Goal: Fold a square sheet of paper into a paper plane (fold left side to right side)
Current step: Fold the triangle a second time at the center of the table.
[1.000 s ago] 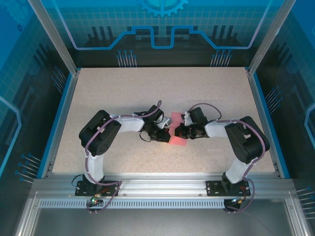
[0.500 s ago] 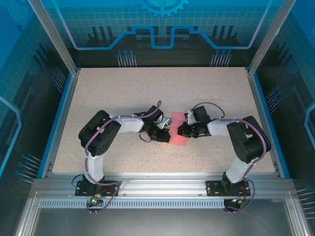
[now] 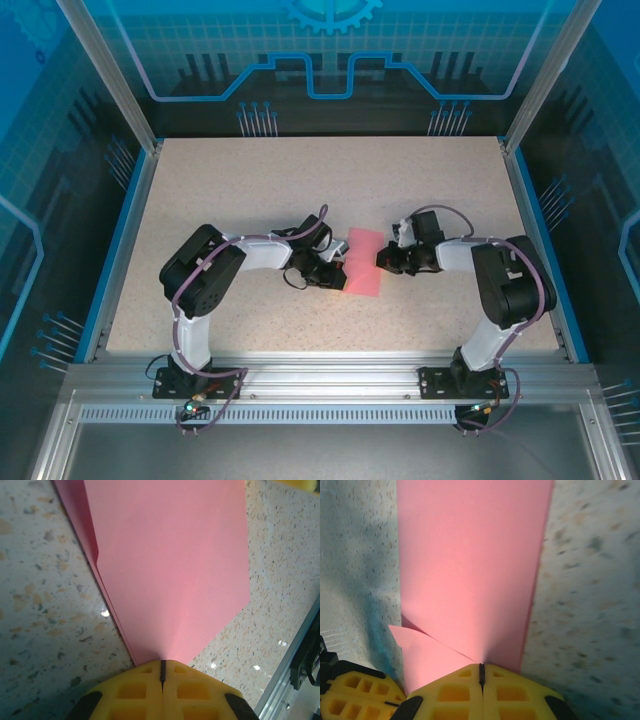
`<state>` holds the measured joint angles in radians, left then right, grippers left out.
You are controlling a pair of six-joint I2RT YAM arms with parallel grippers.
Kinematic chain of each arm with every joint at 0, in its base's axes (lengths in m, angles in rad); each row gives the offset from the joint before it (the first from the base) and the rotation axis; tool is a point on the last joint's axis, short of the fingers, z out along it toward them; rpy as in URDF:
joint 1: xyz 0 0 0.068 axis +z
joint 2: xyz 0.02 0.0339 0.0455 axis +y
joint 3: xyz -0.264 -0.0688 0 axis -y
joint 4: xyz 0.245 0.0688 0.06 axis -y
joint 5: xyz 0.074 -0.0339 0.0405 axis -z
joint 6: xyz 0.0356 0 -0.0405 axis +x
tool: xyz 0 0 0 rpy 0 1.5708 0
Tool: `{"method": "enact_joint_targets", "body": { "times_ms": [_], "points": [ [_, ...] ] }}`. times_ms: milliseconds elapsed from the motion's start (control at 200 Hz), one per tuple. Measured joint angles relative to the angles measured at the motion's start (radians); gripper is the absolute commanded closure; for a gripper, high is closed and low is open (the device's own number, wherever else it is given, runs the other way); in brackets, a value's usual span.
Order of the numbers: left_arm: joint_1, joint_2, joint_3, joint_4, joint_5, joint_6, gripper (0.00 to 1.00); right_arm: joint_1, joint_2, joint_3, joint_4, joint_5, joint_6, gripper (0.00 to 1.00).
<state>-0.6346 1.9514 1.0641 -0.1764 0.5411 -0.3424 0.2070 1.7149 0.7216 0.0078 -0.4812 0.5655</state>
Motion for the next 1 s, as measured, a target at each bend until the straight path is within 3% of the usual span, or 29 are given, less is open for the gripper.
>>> {"method": "enact_joint_targets", "body": {
  "times_ms": [405,760,1000],
  "points": [
    [0.0,0.0,0.0,0.001,0.002,0.0,1.0,-0.056,-0.048,0.013,-0.052,0.009,-0.024,1.0],
    [-0.001,0.0,0.006,-0.008,0.002,0.0,1.0,0.1,-0.082,0.003,0.005,0.002,0.053,1.0],
    [-0.006,-0.001,0.026,-0.048,-0.016,0.004,1.0,0.107,0.009,0.006,0.016,0.001,0.075,1.0]
  ]
}}
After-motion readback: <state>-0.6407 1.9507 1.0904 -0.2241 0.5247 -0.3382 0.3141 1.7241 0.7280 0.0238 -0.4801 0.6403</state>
